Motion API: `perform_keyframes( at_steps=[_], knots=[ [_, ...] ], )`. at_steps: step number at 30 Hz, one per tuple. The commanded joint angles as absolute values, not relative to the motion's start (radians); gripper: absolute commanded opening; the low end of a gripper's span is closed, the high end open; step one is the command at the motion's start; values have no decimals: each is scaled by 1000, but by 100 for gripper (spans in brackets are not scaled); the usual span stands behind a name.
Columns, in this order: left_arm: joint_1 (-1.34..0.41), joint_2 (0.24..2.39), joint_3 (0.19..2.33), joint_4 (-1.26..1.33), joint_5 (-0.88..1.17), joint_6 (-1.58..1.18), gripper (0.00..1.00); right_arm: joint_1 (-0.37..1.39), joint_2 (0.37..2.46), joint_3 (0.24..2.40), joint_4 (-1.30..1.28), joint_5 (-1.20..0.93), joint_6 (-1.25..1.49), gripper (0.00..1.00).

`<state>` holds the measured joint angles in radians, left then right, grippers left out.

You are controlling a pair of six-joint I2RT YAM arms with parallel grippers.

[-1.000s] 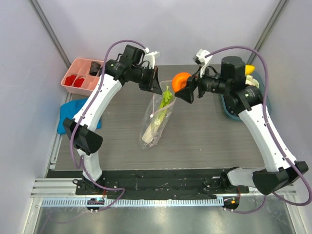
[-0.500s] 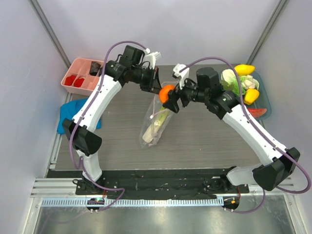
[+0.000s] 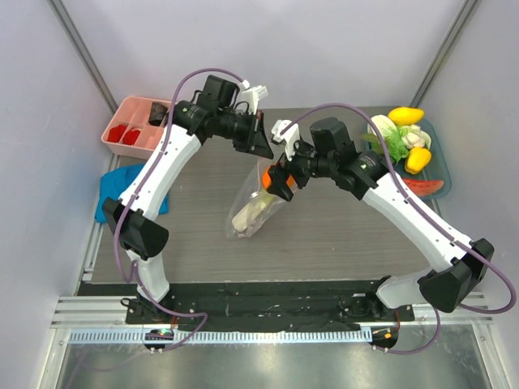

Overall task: Place the food in the zip-top bag and seal the zipper
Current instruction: Place the fake fruit in the zipper food storage bag, then pick up the fake fruit from the bin.

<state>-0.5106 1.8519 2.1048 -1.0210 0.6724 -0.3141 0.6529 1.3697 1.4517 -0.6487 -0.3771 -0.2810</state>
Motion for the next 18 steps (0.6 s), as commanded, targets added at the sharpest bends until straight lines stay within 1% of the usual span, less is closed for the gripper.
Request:
perform_keyframes(
  at_steps=[1, 4, 8, 9, 11, 12, 13, 17, 18],
  knots=[
    [-506, 1790, 2108, -966, 713, -328, 0, 655, 1328, 1532, -660, -332, -279, 100],
    [-506, 1787, 2109, -968, 713, -319, 0, 626, 1316, 1562, -658, -295, -275, 100],
    [-503, 1787, 2106, -971, 719, -316, 0, 473, 1336, 1624, -664, -405, -200, 100],
    [-503, 1786, 2106, -969, 722, -316, 0, 384, 1345, 1637, -672, -432, -187, 100],
    [-502, 1784, 2106, -966, 723, -314, 0, 301, 1377, 1670, -708, -468, -167, 100],
    [-502, 1783, 2106, -963, 718, -318, 0, 200, 1388, 1674, -718, -506, -147, 100],
    [-502, 1784, 2106, -962, 712, -318, 0, 154, 1396, 1675, -725, -523, -138, 100],
    [-502, 1792, 2108, -960, 707, -319, 0, -59, 1485, 1701, -816, -509, -187, 99],
    [-502, 1796, 2109, -962, 706, -318, 0, -136, 1538, 1715, -837, -509, -216, 98]
  ],
)
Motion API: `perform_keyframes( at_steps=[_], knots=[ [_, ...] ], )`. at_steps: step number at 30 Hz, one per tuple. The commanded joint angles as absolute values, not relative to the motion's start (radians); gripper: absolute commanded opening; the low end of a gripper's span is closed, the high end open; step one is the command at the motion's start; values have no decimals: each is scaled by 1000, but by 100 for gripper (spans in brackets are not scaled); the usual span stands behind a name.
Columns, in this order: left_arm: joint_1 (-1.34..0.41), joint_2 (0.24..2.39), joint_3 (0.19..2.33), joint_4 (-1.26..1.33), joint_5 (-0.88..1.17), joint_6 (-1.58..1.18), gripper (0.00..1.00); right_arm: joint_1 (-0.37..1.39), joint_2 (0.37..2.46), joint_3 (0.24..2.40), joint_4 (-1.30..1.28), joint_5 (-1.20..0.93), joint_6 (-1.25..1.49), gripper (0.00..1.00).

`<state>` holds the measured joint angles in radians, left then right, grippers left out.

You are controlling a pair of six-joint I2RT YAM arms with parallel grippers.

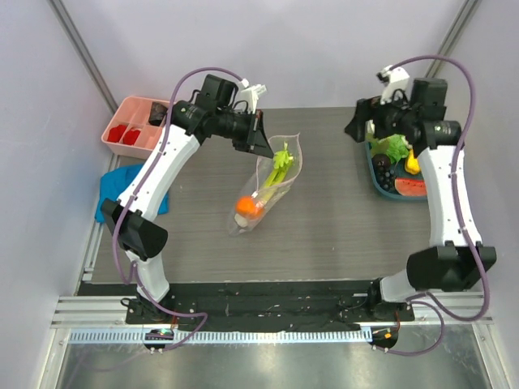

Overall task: Place the food in the zip-top bag and seal the zipper
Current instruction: Pick up the fake fruit from the bin.

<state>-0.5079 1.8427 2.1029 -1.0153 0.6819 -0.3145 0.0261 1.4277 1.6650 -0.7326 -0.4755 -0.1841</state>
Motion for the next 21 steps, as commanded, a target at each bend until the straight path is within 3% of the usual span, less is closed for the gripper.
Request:
perform_keyframes(
  at_steps=[1, 7, 13, 17, 21],
  knots=[
    [-502, 1798, 2109, -960, 706, -316, 0, -165, 1575, 1753, -880, -505, -236, 97],
    [-502, 1799, 2094, -956, 696, -305, 0, -323, 1802, 1908, -945, -402, -333, 93],
    [-500, 1799, 2088, -962, 687, -293, 0, -368, 1934, 1968, -1014, -305, -478, 87],
    [-500, 1789, 2054, -942, 689, -295, 0, -370, 1927, 1899, -1043, -339, -467, 80],
    [-500, 1795, 2045, -937, 696, -298, 0, -371, 1947, 1816, -1014, -341, -393, 67]
  ],
)
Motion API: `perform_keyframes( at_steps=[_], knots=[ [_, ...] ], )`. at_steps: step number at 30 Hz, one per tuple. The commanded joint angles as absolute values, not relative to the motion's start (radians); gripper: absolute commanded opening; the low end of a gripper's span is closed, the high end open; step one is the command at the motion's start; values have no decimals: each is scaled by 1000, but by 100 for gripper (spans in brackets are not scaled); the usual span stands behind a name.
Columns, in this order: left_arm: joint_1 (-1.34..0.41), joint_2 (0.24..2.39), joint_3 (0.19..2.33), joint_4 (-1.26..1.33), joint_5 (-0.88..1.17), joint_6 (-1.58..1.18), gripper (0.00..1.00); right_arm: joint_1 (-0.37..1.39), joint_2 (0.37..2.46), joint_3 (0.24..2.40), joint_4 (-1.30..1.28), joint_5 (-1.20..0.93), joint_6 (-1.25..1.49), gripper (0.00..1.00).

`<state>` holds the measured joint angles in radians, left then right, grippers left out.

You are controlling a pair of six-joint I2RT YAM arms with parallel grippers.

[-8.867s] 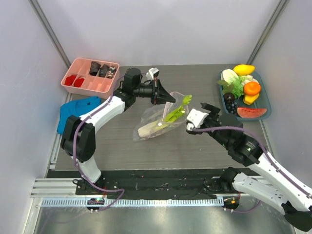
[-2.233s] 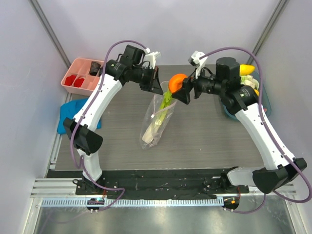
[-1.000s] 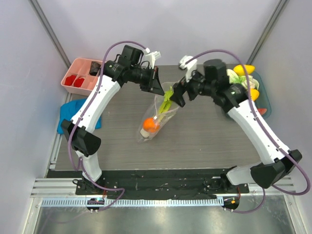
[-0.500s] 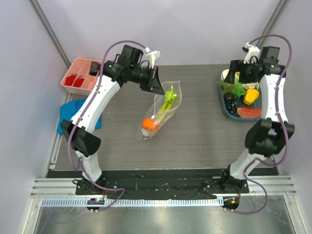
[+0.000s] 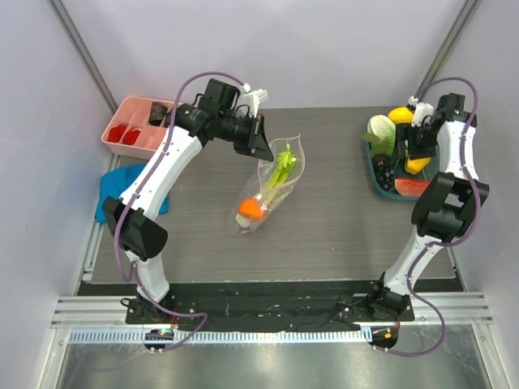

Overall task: Place the food in the zip-top bag and seal the zipper
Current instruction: Pick up the fake fruit from the bin.

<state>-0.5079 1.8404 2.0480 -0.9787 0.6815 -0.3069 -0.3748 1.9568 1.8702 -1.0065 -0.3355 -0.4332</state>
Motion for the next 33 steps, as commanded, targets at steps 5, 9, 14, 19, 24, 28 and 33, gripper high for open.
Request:
perform_keyframes(
  at_steps=[5, 9, 14, 19, 24, 28, 33],
  knots=[
    [-500, 1796, 2052, -940, 695, -296, 0, -368, 1988, 1786, -971, -348, -338, 67],
    [-500, 1796, 2043, -940, 693, -295, 0, -365, 2017, 1757, -937, -350, -318, 68],
    [-502, 1801, 2036, -940, 693, -295, 0, -353, 2046, 1726, -914, -360, -296, 68],
    [-500, 1805, 2042, -949, 683, -290, 0, -348, 2062, 1700, -890, -380, -267, 62],
    [-500, 1804, 2042, -959, 680, -285, 0, -350, 2016, 1698, -896, -373, -268, 39],
    [-500, 1801, 2042, -960, 680, -285, 0, -354, 1944, 1710, -900, -367, -271, 20],
    [-500, 1796, 2040, -962, 670, -281, 0, -367, 1859, 1776, -946, -359, -281, 1]
  ],
)
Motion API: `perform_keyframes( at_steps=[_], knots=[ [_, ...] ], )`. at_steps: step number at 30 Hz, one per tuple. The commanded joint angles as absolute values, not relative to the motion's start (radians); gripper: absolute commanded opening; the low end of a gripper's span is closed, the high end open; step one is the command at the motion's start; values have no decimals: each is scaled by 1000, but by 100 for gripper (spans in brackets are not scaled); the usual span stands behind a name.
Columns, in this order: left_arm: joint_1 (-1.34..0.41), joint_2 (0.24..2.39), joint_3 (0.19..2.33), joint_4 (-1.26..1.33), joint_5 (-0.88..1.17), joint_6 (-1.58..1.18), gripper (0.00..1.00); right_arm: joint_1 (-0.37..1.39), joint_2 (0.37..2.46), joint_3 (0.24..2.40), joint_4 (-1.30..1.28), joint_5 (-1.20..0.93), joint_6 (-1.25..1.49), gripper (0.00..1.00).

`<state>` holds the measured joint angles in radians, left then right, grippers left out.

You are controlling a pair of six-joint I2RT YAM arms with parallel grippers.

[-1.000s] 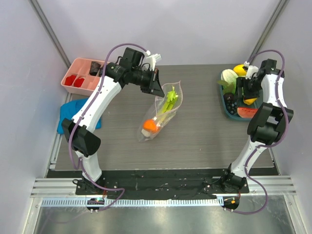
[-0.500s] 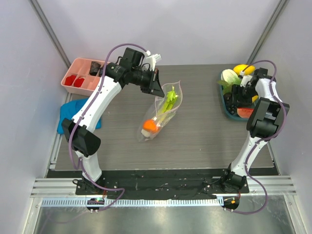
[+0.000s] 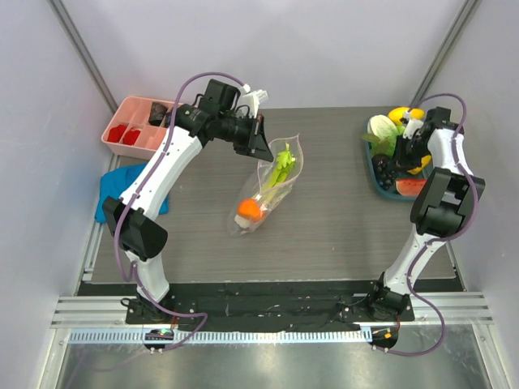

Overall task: Place the food in the zip-top bag and seal the zipper
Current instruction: Pick up the fake fruit from the bin, then place the fake fruit in the zipper food storage bag.

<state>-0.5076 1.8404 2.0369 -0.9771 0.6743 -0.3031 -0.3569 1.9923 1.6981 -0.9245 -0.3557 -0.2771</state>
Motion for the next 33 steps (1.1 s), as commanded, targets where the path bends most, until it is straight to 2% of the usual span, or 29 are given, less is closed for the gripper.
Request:
perform_keyframes(
  at_steps=[1, 5, 10, 15, 19, 24, 33],
  knots=[
    [-500, 1796, 2037, -963, 669, -278, 0, -370, 1847, 1785, -954, -367, -279, 1],
    [-499, 1795, 2031, -965, 667, -273, 0, -368, 1789, 1877, -1044, -465, -268, 1],
    [-499, 1796, 2029, -959, 664, -275, 0, -336, 1714, 2012, -1072, -736, -149, 1],
    [-499, 1799, 2037, -965, 661, -275, 0, -201, 1622, 2051, -901, -868, 36, 1],
    [-500, 1804, 2040, -965, 660, -276, 0, -3, 1523, 1968, -718, -856, 124, 1],
    [-499, 1804, 2043, -960, 663, -285, 0, 253, 1433, 1815, -557, -709, 114, 1],
    [-500, 1802, 2048, -969, 661, -287, 0, 420, 1362, 1517, -503, -638, 104, 1]
  ],
)
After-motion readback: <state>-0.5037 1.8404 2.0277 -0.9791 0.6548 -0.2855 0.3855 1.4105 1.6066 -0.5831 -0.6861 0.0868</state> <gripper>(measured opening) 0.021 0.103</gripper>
